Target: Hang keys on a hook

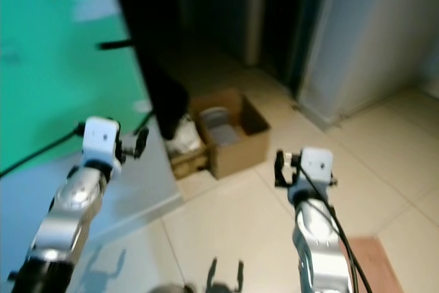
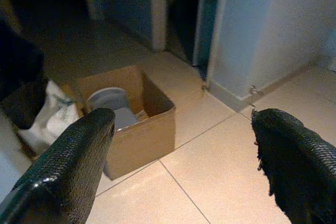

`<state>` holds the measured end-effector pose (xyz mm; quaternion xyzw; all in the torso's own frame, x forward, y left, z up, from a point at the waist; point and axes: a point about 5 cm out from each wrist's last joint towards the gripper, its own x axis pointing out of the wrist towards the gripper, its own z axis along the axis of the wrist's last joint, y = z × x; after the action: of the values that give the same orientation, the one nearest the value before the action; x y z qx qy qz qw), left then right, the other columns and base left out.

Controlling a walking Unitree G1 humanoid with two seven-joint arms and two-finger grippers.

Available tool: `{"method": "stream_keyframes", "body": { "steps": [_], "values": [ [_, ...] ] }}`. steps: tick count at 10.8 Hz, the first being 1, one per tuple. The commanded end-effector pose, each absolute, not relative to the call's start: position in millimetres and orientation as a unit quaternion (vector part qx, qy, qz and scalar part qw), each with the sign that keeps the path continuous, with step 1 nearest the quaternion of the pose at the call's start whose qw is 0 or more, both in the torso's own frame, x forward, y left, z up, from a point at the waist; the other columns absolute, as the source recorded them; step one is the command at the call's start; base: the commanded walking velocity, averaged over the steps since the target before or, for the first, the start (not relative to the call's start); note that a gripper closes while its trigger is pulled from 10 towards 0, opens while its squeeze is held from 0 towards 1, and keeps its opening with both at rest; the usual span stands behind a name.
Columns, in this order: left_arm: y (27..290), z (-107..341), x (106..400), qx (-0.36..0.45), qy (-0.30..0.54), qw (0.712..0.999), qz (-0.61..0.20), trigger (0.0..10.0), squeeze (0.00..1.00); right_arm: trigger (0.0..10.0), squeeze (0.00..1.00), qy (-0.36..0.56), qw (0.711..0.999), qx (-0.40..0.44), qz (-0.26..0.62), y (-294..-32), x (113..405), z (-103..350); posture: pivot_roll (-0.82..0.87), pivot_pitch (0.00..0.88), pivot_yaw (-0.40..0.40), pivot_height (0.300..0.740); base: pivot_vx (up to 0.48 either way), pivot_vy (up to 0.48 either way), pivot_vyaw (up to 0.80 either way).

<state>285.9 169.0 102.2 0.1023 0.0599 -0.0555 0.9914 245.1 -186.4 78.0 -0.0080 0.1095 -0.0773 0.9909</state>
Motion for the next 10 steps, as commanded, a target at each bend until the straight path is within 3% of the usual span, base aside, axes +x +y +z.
{"method": "stream_keyframes", "body": {
  "steps": [1, 10],
  "values": [
    [171.2, 110.6, 287.1, 0.118, 0.047, 0.990, -0.055, 10.0, 0.63, 10.0, 1.00, 0.112, 0.992, -0.007, -0.057, -178.2, 246.5, 78.6, -0.02, 0.000, 0.014, 0.740, 0.000, 0.000, 0.80],
    [171.9, 111.3, 285.7, 0.094, 0.042, 0.994, -0.049, 10.0, 0.64, 10.0, 1.00, 0.113, 0.992, -0.011, -0.051, -178.6, 249.0, 76.4, -0.02, 0.000, 0.009, 0.740, 0.000, 0.000, 0.80]
  ]
}}
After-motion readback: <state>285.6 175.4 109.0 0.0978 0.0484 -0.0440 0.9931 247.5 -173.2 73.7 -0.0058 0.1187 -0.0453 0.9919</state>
